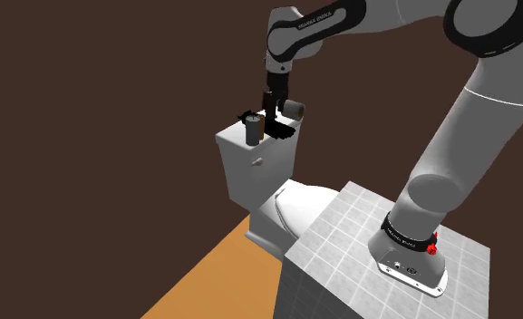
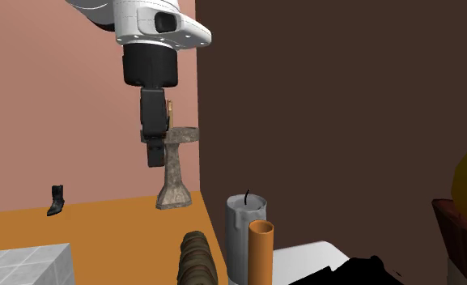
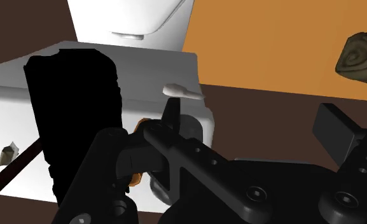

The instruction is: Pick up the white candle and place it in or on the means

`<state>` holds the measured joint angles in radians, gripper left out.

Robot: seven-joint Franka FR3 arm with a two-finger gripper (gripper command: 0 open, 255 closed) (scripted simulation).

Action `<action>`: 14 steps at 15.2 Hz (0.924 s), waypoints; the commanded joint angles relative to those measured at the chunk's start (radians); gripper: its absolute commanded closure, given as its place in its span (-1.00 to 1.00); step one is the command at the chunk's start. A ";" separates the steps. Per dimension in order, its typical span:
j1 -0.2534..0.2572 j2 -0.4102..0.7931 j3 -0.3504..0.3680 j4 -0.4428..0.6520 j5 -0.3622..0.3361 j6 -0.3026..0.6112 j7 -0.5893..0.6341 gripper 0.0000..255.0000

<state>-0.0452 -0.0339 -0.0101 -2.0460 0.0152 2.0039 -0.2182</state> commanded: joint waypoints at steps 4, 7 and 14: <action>-0.013 0.188 -0.012 0.164 0.014 0.034 -0.019 -1.00; -0.022 0.305 -0.017 0.283 0.024 0.038 -0.029 -1.00; -0.031 0.432 -0.018 0.376 0.035 0.076 -0.037 -1.00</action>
<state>-0.0765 0.3891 -0.0282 -1.6670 0.0496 2.0677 -0.2552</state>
